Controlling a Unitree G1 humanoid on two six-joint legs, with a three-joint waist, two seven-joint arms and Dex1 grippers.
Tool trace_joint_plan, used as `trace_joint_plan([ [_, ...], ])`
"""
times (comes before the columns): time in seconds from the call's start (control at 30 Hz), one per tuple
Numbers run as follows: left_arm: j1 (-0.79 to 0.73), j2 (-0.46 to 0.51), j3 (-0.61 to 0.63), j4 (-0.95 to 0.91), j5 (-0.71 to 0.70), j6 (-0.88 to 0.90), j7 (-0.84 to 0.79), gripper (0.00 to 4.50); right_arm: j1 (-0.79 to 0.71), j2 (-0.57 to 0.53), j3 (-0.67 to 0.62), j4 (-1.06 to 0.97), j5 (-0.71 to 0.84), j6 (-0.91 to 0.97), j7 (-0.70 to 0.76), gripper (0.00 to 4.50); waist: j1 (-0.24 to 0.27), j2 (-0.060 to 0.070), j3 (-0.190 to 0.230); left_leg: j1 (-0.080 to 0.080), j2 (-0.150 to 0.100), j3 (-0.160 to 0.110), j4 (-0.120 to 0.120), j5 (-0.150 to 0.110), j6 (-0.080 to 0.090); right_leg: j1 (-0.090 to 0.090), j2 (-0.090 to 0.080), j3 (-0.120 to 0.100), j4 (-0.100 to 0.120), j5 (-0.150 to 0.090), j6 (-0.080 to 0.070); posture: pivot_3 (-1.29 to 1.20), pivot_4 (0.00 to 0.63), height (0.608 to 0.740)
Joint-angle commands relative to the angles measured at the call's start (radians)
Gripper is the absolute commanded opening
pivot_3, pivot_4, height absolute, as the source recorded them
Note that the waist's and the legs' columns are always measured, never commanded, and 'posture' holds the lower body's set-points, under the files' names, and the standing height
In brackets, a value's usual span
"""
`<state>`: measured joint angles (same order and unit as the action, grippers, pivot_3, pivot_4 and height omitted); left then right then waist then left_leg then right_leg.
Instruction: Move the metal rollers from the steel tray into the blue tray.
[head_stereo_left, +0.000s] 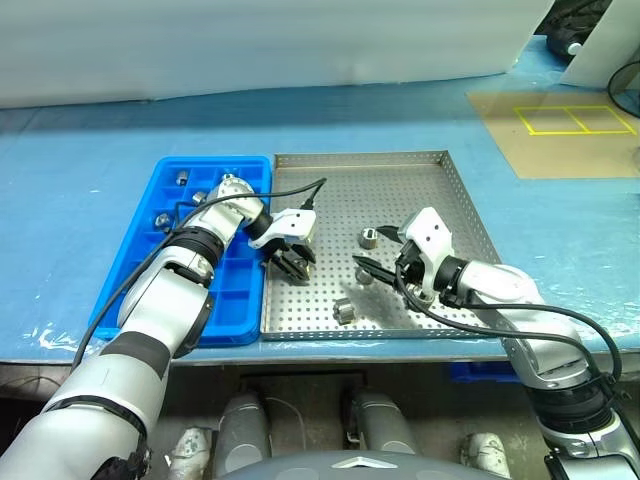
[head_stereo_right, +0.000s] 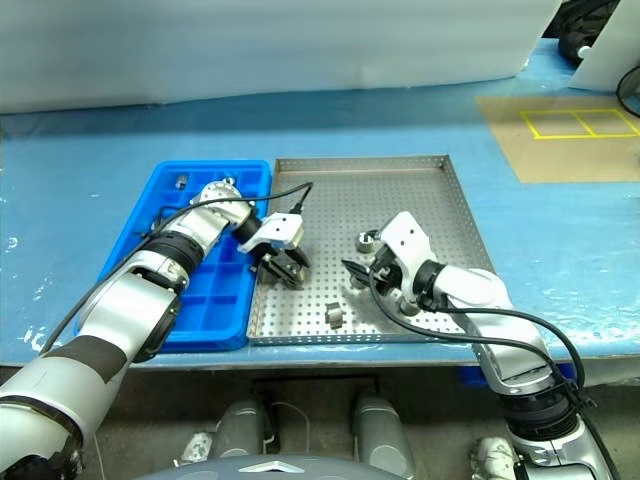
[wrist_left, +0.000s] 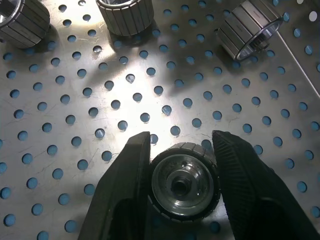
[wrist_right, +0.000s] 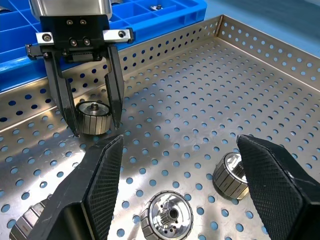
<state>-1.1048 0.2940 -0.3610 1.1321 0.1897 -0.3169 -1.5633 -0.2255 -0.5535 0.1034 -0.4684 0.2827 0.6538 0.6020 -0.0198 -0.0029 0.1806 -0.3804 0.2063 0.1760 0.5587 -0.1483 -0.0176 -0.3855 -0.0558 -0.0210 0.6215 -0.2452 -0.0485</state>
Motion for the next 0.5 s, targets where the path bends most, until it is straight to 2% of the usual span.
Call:
trace_joint_plan([
  [0.03, 0.020, 0.019, 0.011, 0.024, 0.006, 0.004, 0.019, 1.60, -0.016, 0.008, -0.008, -0.019, -0.004, -0.022, -0.008, 3.72, 0.000, 0.000, 0.000, 0.000, 0.000, 0.000, 0.000, 0.000, 0.000, 0.000, 0.000, 0.000, 0.000, 0.000, 0.000, -0.41, 0.150, 0.740],
  [0.23, 0.017, -0.011, 0.132, -0.016, -0.129, 0.054, 0.001, 1.60, -0.028, 0.020, -0.001, -0.012, -0.003, -0.028, -0.005, 3.72, 0.006, 0.000, 0.000, -0.003, 0.000, 0.000, 0.000, 0.000, 0.000, -0.002, 0.000, 0.000, 0.000, 0.000, 0.000, -0.39, 0.150, 0.740],
  [0.5, 0.030, 0.037, 0.167, -0.065, -0.156, 0.057, -0.012, 1.60, -0.081, 0.031, -0.015, 0.012, 0.015, -0.030, 0.020, 3.72, 0.009, 0.000, 0.001, -0.008, 0.000, 0.000, -0.002, -0.002, 0.003, -0.005, -0.002, 0.000, -0.004, 0.000, 0.000, -0.36, 0.150, 0.740],
])
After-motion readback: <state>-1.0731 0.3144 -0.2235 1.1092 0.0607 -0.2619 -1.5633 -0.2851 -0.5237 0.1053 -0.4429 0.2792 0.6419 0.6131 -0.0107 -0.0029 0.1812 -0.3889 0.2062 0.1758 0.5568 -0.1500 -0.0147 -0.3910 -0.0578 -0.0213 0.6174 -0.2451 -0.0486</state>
